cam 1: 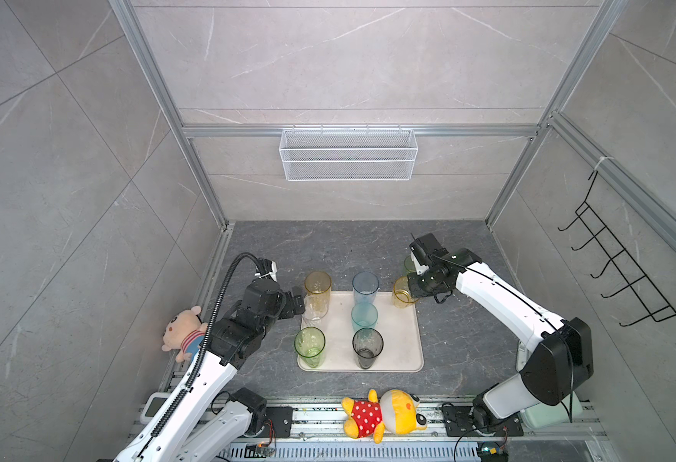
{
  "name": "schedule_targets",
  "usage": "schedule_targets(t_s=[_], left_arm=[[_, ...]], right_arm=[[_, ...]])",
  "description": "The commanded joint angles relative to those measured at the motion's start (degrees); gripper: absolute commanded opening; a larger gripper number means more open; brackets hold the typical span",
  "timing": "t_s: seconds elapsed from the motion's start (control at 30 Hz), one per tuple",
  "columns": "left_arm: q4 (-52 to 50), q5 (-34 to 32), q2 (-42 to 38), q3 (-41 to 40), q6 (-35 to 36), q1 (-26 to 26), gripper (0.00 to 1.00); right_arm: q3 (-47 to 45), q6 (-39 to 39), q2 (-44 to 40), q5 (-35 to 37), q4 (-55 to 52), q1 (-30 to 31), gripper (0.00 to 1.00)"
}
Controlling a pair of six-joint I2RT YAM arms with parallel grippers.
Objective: Place the glasses into the tray
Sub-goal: Place the glass on the tray.
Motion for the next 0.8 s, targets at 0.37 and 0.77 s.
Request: schedule_targets(t_s=[0.37,0.77], left_arm=[[1.4,0.6,0.0,-0.5,-1.5,0.3,1.0],[1.5,0.7,0.2,-0.7,-1.7,0.3,1.0]], right_arm=[[-3.4,1.9,6.0,1.6,7.2,0.4,0.0],[-3.5,1.9,8.4,1.2,8.0,0.3,0.0]])
